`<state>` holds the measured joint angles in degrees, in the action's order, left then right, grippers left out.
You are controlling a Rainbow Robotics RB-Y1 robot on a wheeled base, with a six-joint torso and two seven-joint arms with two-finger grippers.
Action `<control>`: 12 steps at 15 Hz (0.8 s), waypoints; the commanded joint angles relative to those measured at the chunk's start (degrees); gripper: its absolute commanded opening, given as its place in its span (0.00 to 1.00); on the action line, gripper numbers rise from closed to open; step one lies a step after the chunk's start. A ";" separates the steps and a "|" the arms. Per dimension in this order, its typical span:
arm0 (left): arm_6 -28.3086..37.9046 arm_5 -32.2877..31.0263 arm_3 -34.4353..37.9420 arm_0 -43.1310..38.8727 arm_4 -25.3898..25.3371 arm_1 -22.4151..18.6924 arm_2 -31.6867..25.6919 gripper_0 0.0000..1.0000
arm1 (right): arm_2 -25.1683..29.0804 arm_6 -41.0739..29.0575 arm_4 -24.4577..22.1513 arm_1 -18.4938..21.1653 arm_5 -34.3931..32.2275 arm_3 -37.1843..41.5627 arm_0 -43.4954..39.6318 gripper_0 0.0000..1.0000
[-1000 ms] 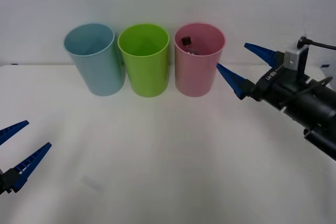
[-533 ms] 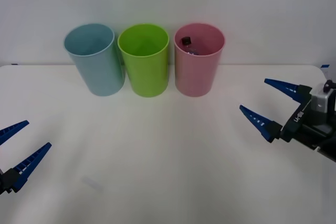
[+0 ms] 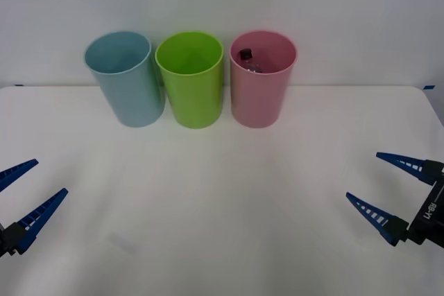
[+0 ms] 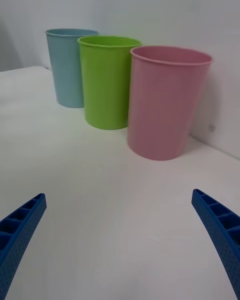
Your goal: Grasp the object on the table and drop it into the matching bin: aluminum can to the light blue bin, PET bottle to the pink bin.
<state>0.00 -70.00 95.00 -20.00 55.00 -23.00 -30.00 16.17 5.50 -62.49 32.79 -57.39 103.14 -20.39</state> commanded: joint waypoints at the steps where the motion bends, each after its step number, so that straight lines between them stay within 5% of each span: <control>1: 0.00 0.00 0.00 0.00 0.00 0.00 0.00 1.00 | 2.64 0.92 0.00 -0.36 -5.98 -3.47 -0.44 1.00; 7: 0.00 0.00 0.00 0.00 0.00 0.00 0.00 1.00 | 6.24 2.59 0.35 -0.45 -15.04 -8.48 -1.23 1.00; 12: 0.00 0.00 0.00 0.00 0.00 0.00 0.00 1.00 | 6.51 3.47 0.88 -0.45 -16.09 -8.48 -3.69 1.00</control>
<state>0.00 -70.00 95.00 -20.00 55.00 -23.00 -30.00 22.68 8.83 -61.54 32.35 -73.35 94.71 -23.75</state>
